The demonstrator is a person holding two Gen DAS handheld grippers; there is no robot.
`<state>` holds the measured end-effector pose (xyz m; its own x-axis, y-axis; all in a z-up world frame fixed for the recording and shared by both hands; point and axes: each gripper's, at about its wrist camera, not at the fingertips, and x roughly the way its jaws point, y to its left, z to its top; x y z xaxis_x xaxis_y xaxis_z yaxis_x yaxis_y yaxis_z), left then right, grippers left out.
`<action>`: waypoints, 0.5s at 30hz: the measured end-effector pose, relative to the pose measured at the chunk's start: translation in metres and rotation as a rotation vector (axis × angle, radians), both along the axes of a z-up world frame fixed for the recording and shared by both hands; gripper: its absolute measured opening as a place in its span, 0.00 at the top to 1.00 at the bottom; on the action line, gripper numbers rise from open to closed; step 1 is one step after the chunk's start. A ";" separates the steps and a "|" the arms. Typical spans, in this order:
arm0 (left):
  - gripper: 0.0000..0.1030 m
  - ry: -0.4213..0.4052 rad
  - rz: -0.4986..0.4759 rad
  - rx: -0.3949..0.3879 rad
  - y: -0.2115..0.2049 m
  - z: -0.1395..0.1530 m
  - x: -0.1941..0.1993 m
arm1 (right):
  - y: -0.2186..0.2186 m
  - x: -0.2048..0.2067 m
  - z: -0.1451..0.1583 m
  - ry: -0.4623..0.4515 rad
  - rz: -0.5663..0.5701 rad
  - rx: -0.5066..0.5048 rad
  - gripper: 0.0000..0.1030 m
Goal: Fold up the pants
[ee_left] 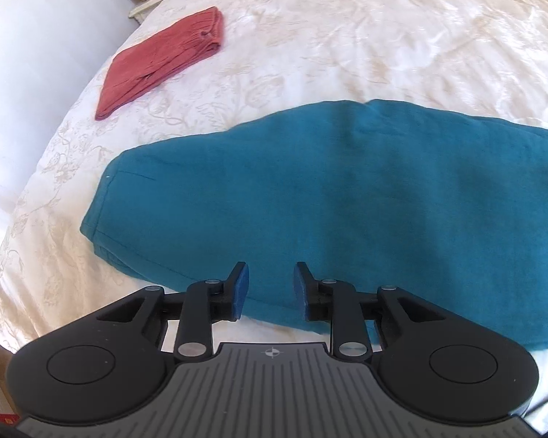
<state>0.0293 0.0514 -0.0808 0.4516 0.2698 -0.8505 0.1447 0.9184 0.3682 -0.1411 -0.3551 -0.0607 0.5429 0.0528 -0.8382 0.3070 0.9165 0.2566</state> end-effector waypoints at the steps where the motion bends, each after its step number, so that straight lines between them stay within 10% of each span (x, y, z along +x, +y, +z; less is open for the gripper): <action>1: 0.73 0.005 0.012 0.013 0.012 -0.005 0.010 | 0.015 0.009 0.003 -0.009 0.028 0.006 0.44; 9: 0.72 0.192 0.047 -0.028 0.095 -0.058 0.048 | 0.167 0.090 0.017 -0.040 0.296 0.026 0.44; 15: 0.73 0.308 -0.103 -0.080 0.116 -0.071 0.028 | 0.271 0.171 0.003 -0.048 0.461 0.030 0.38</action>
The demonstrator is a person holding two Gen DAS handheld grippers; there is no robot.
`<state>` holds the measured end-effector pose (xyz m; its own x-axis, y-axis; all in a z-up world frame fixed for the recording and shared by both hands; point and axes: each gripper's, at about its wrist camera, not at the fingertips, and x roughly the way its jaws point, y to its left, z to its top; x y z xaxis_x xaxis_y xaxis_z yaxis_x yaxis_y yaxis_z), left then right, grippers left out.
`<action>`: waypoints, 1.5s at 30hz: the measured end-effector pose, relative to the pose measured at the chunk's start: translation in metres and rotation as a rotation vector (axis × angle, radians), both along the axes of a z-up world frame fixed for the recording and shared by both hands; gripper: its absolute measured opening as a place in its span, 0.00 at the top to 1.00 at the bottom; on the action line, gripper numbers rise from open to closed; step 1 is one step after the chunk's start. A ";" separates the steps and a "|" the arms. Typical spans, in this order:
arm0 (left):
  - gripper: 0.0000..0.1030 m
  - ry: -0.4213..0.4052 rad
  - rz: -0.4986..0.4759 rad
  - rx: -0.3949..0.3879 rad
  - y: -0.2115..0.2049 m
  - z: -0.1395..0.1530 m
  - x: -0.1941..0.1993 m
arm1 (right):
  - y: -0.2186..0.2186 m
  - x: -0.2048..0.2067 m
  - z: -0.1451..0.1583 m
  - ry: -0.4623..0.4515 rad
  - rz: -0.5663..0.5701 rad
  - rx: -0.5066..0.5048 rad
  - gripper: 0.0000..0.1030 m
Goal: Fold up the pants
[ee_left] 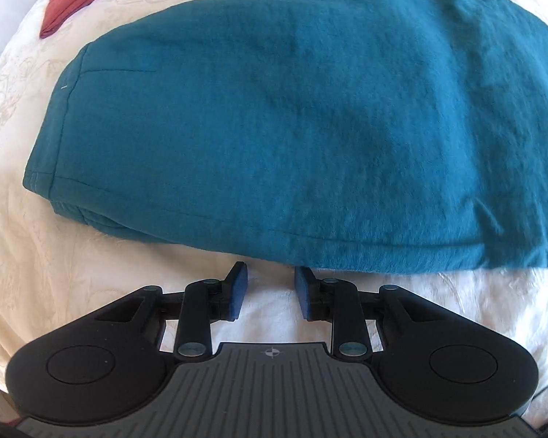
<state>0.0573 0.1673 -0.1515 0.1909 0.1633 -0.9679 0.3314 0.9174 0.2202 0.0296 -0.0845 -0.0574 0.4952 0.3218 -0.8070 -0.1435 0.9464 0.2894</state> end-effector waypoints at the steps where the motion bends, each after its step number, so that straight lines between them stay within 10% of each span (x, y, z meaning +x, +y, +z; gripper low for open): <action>1: 0.73 0.000 -0.012 -0.014 0.002 0.004 -0.001 | 0.013 0.016 -0.006 0.001 0.009 -0.003 0.34; 13: 0.73 -0.153 -0.011 -0.130 0.057 0.073 0.064 | 0.094 0.149 -0.088 0.217 0.051 -0.037 0.40; 16: 0.73 -0.213 -0.005 -0.135 0.063 0.085 0.086 | 0.098 0.138 -0.086 0.217 0.069 -0.026 0.88; 27: 0.70 -0.272 0.013 -0.089 0.061 0.055 0.167 | 0.108 0.051 -0.044 0.092 0.215 -0.038 0.90; 33: 0.70 -0.173 -0.053 -0.057 0.077 0.027 0.117 | 0.108 0.043 -0.055 0.152 0.192 -0.024 0.92; 38: 0.70 -0.184 -0.152 0.015 0.071 0.014 0.076 | 0.103 0.058 -0.047 0.093 0.128 -0.069 0.77; 41: 0.70 -0.177 -0.131 -0.002 0.075 0.015 0.067 | 0.098 0.082 -0.044 0.049 0.076 -0.094 0.26; 45: 0.70 -0.174 -0.127 -0.017 0.078 0.017 0.065 | 0.099 0.117 -0.058 0.054 0.102 -0.119 0.23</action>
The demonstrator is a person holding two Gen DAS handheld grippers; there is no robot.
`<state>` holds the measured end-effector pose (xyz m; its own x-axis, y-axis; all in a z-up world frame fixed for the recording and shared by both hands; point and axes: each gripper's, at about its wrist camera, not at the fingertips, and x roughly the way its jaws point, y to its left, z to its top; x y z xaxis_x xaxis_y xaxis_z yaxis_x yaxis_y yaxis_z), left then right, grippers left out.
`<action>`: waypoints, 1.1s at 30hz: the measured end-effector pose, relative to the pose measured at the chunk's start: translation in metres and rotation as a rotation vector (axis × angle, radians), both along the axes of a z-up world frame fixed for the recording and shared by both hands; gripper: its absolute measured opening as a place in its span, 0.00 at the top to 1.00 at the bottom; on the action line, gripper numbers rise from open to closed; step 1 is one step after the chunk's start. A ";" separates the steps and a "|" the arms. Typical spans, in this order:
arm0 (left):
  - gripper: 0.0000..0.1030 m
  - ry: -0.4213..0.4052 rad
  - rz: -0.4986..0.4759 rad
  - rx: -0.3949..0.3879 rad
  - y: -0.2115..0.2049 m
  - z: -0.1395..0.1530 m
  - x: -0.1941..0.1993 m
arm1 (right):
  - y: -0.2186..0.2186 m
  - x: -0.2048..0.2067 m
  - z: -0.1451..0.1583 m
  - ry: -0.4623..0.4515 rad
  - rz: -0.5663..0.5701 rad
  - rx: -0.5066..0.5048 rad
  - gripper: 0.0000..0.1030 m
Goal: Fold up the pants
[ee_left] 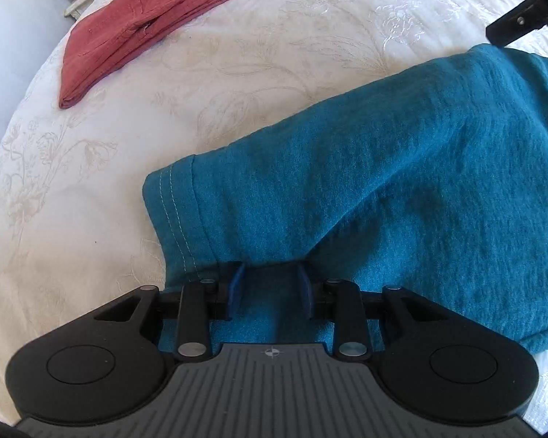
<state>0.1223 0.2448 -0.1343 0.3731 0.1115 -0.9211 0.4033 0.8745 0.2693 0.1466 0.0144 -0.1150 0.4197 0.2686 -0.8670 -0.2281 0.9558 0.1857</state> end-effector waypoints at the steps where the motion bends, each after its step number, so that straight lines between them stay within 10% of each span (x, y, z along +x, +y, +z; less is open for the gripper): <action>1: 0.70 0.004 0.004 -0.007 0.001 0.000 0.002 | 0.001 0.008 -0.008 0.035 0.016 0.001 0.25; 3: 0.70 0.008 0.006 -0.017 0.003 0.000 0.003 | 0.001 0.018 -0.022 0.111 0.044 0.035 0.46; 4: 0.70 0.009 0.005 -0.019 0.003 0.001 0.003 | 0.001 0.019 -0.030 0.161 0.052 0.051 0.81; 5: 0.70 0.008 0.007 -0.022 0.004 0.001 0.003 | 0.001 0.017 -0.032 0.174 0.054 0.043 0.92; 14: 0.70 0.000 0.030 -0.018 0.003 -0.001 0.006 | 0.020 -0.049 -0.007 0.136 0.253 0.051 0.93; 26: 0.70 0.022 0.029 -0.003 0.014 0.022 -0.021 | -0.001 0.007 -0.010 0.042 -0.065 -0.054 0.86; 33: 0.70 -0.013 0.005 -0.041 0.011 0.034 -0.035 | 0.028 -0.046 0.019 0.025 0.032 0.030 0.85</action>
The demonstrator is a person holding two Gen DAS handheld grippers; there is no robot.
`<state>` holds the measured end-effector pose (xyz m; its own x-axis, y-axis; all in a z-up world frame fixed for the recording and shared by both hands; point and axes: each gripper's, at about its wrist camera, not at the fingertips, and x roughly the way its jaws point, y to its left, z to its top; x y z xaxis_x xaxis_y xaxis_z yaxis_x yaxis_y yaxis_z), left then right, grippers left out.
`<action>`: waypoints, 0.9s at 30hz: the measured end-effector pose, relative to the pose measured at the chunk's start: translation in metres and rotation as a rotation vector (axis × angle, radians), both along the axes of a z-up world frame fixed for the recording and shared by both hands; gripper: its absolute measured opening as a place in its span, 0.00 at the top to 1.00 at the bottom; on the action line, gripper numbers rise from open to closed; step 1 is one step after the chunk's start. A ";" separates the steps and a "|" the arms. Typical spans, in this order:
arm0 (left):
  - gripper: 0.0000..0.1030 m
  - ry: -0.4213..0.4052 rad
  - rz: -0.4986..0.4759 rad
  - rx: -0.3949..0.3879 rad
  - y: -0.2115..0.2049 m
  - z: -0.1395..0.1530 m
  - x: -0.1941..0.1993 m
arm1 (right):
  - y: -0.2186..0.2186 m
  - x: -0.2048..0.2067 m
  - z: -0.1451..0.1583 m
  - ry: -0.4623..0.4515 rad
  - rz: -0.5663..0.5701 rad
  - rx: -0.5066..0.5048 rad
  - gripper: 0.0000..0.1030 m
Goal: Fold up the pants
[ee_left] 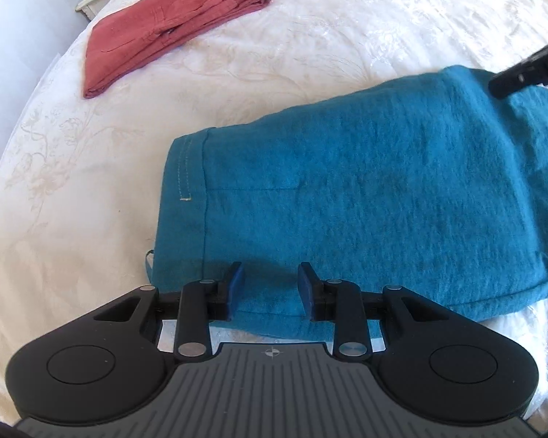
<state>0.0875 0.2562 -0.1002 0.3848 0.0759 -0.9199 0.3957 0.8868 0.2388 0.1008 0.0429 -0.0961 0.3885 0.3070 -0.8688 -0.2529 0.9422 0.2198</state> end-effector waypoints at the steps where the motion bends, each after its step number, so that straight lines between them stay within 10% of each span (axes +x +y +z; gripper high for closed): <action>1: 0.70 0.006 -0.014 0.022 -0.001 -0.005 -0.002 | 0.010 -0.011 -0.004 0.029 0.028 0.006 0.85; 8: 0.70 0.054 0.021 0.044 0.003 -0.013 0.000 | 0.035 -0.075 -0.050 0.291 0.085 0.026 0.77; 10: 0.70 -0.001 0.010 0.033 -0.003 -0.001 -0.003 | 0.031 -0.088 -0.040 0.260 0.076 0.052 0.77; 14: 0.70 -0.041 0.002 -0.004 -0.016 0.004 -0.010 | 0.003 -0.097 -0.024 0.179 -0.095 0.067 0.41; 27: 0.70 -0.056 -0.065 -0.089 -0.070 0.013 -0.048 | -0.100 -0.163 -0.013 0.190 -0.433 0.163 0.42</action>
